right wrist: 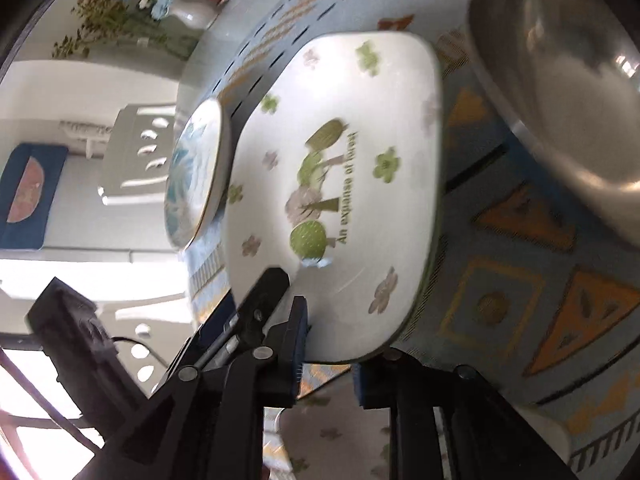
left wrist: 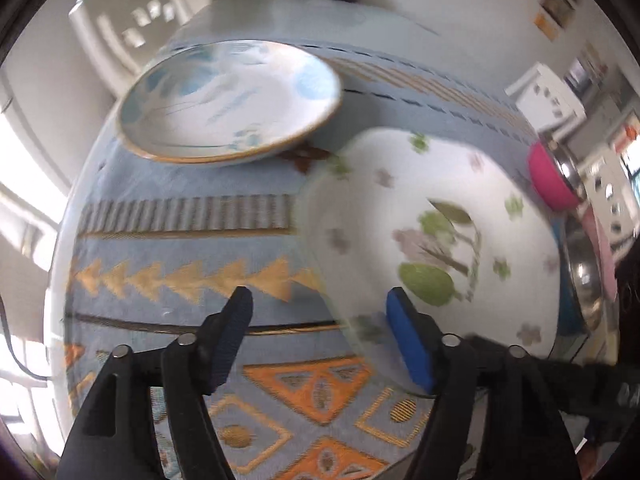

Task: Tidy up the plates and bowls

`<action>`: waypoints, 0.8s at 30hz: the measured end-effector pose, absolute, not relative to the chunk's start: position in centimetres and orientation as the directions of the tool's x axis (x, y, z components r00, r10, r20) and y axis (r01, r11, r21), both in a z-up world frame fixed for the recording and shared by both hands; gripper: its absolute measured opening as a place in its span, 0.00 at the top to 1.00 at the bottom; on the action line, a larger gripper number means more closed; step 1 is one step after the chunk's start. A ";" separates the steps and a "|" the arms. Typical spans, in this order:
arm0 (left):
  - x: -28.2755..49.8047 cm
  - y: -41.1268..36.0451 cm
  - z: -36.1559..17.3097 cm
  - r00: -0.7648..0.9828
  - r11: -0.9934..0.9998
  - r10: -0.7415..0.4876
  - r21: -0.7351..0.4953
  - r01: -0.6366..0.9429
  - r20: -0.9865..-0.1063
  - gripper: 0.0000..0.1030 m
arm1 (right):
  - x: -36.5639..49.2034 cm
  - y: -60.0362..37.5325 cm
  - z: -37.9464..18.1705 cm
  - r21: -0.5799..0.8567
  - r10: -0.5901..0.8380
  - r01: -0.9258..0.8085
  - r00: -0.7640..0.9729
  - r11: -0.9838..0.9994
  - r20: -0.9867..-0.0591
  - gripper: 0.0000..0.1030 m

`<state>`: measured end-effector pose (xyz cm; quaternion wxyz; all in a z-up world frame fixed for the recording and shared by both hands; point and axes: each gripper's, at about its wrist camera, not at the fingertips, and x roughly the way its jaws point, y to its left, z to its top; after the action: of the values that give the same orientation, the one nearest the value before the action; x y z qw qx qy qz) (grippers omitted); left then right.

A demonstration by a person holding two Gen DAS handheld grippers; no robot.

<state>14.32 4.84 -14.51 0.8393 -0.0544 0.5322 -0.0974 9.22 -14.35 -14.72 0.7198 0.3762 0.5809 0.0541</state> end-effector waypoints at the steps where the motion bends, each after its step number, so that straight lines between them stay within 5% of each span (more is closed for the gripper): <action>1: 14.6 5.5 -14.4 0.415 0.973 -0.231 -0.218 0.078 -0.880 0.27 | 9.6 -14.1 -14.4 0.592 0.511 0.333 0.304 0.734 -0.804 0.68; 6: 15.3 5.9 -14.1 0.397 0.965 -0.259 -0.256 0.062 -0.881 0.29 | 9.6 -13.3 -11.4 0.585 0.559 0.115 0.193 0.803 -0.806 0.46; 14: 14.4 3.7 -14.7 0.346 0.953 -0.302 -0.286 0.095 -0.889 0.33 | 13.3 -16.5 -6.7 0.378 0.383 -0.074 0.275 0.923 -0.882 0.44; 17: 14.2 2.6 -15.3 0.314 0.948 -0.318 -0.298 0.113 -0.895 0.53 | 17.5 -18.0 -8.2 0.298 0.299 -0.047 0.270 0.954 -0.915 0.44; 24: 14.6 0.1 -15.3 0.334 0.967 -0.252 -0.222 0.127 -0.908 0.63 | 22.0 -18.6 -12.3 0.345 0.355 -0.092 0.137 0.934 -0.925 0.49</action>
<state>14.61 0.05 -15.32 0.8148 -0.0553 0.5652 -0.1165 21.99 -18.60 -12.32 0.7470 0.1028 0.6396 0.1493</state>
